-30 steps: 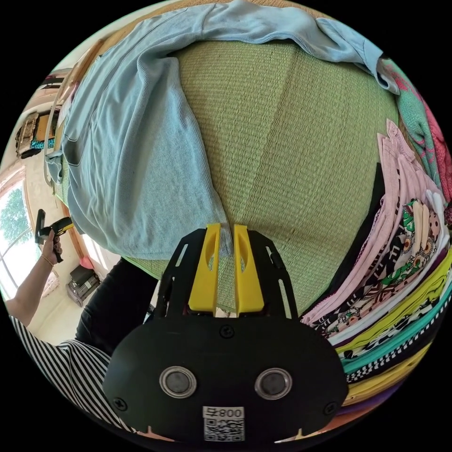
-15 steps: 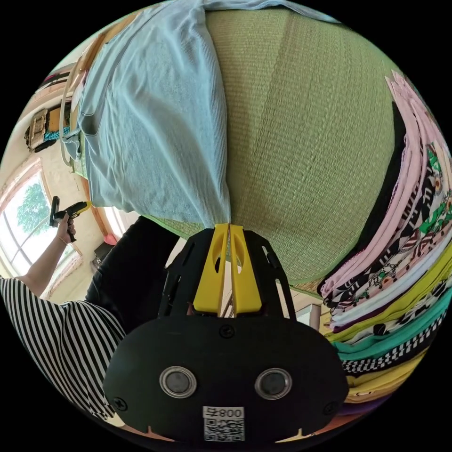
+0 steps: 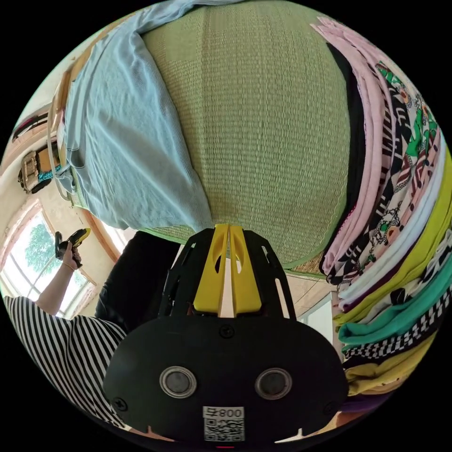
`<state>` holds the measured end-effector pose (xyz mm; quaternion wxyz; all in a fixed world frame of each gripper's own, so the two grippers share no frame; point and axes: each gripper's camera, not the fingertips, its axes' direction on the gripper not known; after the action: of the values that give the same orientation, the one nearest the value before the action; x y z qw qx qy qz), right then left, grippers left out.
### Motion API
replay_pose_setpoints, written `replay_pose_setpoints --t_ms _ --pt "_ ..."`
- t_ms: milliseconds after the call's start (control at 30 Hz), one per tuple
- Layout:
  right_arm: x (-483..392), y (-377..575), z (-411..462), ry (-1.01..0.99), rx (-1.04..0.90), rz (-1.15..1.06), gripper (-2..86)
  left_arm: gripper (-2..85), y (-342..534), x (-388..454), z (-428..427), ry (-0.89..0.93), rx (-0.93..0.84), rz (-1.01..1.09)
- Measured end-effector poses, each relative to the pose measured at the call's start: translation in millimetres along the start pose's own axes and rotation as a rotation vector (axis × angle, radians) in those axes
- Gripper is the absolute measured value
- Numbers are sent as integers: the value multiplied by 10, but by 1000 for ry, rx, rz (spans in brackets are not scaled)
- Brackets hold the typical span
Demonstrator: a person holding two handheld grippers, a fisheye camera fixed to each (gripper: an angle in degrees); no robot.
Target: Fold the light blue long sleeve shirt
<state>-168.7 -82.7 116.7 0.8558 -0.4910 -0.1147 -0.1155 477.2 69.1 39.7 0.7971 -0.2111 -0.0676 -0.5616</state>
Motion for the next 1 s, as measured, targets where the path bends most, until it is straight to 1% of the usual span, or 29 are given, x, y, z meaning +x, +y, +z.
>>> replay_pose_setpoints --t_ms 100,200,267,333,367,467,500,533,633,700,733,800,867,933,1000 --pt "-319 -110 -45 48 45 -103 0 3 45 438 -208 79 51 140" --pt "-669 -240 127 126 30 -213 0 2 -39 1070 -330 114 39 335" --pt "-845 -267 374 207 -34 -270 0 2 -89 1486 -380 89 20 465" --pt "-981 -171 481 304 -5 -328 -1 2 -107 2000 -394 0 -16 613" --pt "-1019 -101 516 333 13 -341 -1 2 -103 2104 -390 -25 -20 639" --pt "-976 31 560 309 52 -314 0 2 -75 2452 -261 -140 -144 679" --pt "-935 50 565 280 46 -303 1 2 -17 2522 -340 -152 -118 688" --pt "-906 50 564 258 37 -293 2 3 40 2570 -428 -142 -125 687" --pt "-671 64 508 106 21 -200 5 5 219 2689 -714 -92 -119 684" --pt "-418 154 298 37 134 -110 10 8 314 2832 -891 -47 -107 712" --pt "-361 174 232 35 168 -96 12 12 364 2968 -988 -12 -107 745" --pt "-109 185 -61 89 304 -12 29 23 427 3239 -1092 53 -117 812" --pt "62 125 -302 119 408 20 55 39 491 3597 -1135 108 -153 905" --pt "197 37 -565 135 519 34 75 59 617 4161 -1144 159 -214 1038" --pt "298 -79 -887 181 665 45 91 65 758 4574 -1167 194 -235 1147"
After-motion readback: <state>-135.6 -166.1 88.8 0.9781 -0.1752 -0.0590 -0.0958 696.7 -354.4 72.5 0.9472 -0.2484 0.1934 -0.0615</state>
